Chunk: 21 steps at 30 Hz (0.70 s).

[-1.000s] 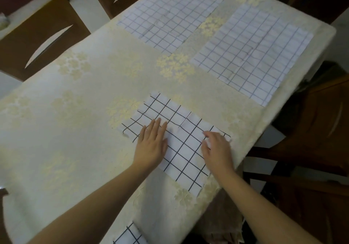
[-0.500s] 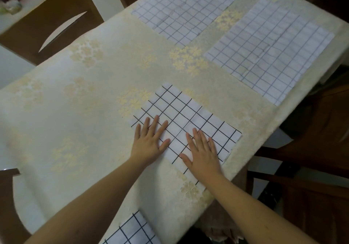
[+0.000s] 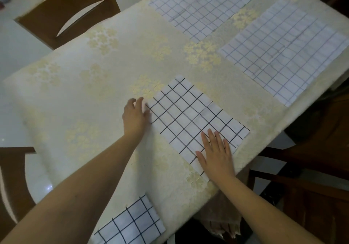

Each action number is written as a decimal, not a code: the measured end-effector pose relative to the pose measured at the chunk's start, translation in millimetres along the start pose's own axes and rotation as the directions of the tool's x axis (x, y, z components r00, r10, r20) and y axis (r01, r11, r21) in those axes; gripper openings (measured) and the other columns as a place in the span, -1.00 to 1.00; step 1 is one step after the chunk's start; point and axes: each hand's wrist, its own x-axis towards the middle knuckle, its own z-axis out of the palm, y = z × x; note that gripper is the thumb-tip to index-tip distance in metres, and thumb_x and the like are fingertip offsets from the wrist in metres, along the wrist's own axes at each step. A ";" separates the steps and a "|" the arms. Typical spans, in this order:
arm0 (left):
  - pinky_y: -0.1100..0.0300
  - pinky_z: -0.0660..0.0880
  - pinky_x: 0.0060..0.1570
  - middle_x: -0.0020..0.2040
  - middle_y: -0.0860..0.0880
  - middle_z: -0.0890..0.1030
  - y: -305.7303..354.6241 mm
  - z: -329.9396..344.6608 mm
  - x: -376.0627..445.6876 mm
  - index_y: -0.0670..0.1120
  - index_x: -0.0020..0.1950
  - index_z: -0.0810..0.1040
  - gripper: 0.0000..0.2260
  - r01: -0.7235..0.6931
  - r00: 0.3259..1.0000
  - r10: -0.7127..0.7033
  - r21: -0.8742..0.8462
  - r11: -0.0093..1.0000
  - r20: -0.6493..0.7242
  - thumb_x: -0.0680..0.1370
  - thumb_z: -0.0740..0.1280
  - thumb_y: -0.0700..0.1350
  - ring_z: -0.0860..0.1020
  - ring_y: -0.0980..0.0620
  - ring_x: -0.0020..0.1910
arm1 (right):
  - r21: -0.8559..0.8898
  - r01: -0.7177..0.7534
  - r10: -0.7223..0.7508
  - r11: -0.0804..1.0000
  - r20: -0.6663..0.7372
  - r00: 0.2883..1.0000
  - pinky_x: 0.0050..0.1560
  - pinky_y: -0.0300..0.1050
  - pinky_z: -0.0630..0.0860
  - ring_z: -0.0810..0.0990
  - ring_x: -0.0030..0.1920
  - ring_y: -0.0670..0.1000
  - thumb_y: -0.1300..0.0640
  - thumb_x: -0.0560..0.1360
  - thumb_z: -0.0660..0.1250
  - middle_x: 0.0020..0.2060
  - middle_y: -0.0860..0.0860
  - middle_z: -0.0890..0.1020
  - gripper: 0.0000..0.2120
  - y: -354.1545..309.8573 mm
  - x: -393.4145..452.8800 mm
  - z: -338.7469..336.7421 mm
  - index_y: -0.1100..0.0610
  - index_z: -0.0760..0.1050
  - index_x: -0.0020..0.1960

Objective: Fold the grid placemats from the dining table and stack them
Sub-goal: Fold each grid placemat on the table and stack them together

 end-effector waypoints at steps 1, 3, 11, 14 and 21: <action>-0.07 0.37 0.24 0.36 -0.20 0.39 0.6 -2.8 2.0 -0.14 0.38 0.42 -0.62 0.105 0.994 -0.107 -0.070 0.992 -0.018 0.61 0.28 -0.03 0.41 -0.22 0.29 | 0.007 0.008 -0.008 1.000 0.001 1.000 0.48 0.11 -0.04 0.05 0.56 0.11 -0.25 0.62 -0.25 0.57 0.09 0.10 -0.35 -3.4 -1.5 -0.6 0.07 -0.01 0.59; 0.03 0.42 0.12 0.28 -0.19 0.45 3.5 -5.6 4.5 -0.18 0.30 0.47 -0.63 0.320 0.947 -0.316 -0.188 0.928 0.056 0.58 0.33 0.01 0.51 -0.19 0.17 | 0.020 0.036 -0.036 0.999 0.002 0.999 0.48 0.10 -0.04 0.07 0.55 0.11 -0.23 0.62 -0.24 0.56 0.09 0.15 -0.37 -12.3 -3.7 -1.6 0.07 0.02 0.58; -0.02 0.57 0.11 0.17 -0.21 0.58 6.9 -2.4 19.5 -0.12 -0.04 0.64 -0.73 0.607 0.789 -0.546 -0.218 0.765 0.280 0.54 0.38 0.09 0.60 -0.18 -0.02 | 0.109 0.093 -0.095 0.990 0.013 0.995 0.50 0.00 -0.14 0.02 0.57 0.06 -0.23 0.59 -0.19 0.57 0.03 0.08 -0.36 -39.4 1.5 -8.0 0.03 -0.02 0.59; -0.01 0.55 0.12 0.08 -0.12 0.60 14.4 -10.7 15.0 -0.12 0.08 0.63 -0.79 0.601 0.799 -0.534 -0.338 0.724 0.278 0.56 0.37 -0.02 0.58 -0.14 -0.03 | 0.127 0.101 -0.107 0.987 0.044 0.993 0.48 0.00 -0.23 -0.04 0.57 0.07 -0.25 0.55 -0.27 0.58 0.03 0.03 -0.32 -41.1 2.0 -9.2 0.02 -0.04 0.59; -0.07 0.61 0.07 -0.06 -0.07 0.66 36.4 -37.4 -20.2 -0.10 0.00 0.55 -0.85 0.400 0.914 -0.329 -0.661 0.635 0.237 0.55 0.37 -0.04 0.65 0.01 -0.12 | 0.142 0.097 -0.108 0.985 0.070 0.992 0.50 0.06 -0.17 -0.09 0.57 0.07 -0.28 0.51 -0.33 0.59 0.04 -0.02 -0.28 -42.6 2.3 -6.6 0.01 -0.03 0.59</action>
